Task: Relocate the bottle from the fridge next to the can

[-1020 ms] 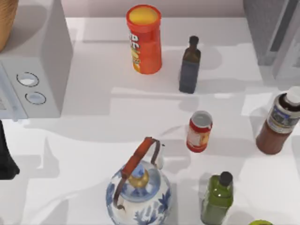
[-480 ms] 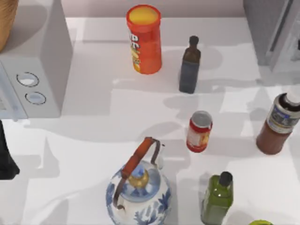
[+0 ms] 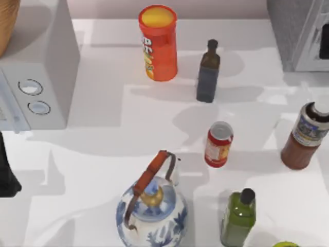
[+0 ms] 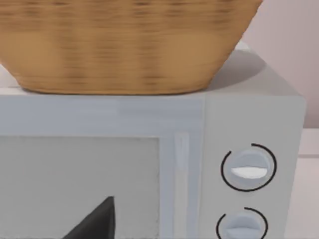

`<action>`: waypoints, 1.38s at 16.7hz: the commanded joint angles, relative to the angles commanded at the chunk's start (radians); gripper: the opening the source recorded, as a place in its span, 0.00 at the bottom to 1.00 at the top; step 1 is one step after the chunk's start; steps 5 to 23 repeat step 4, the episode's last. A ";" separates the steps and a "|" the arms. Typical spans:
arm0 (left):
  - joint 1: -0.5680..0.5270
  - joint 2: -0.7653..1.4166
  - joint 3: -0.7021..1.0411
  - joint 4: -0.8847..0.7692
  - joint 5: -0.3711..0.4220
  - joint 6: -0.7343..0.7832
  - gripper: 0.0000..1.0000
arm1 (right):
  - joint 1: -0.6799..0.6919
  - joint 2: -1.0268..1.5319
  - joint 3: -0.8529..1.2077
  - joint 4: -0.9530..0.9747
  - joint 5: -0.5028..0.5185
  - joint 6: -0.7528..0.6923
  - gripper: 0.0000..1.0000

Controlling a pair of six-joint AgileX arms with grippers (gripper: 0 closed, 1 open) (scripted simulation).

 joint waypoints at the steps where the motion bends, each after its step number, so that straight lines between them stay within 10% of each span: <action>1: 0.000 0.000 0.000 0.000 0.000 0.000 1.00 | 0.000 0.023 0.031 -0.006 0.001 0.000 1.00; 23: 0.000 0.000 0.000 0.000 0.000 0.000 1.00 | 0.000 0.047 0.062 -0.012 0.001 0.001 1.00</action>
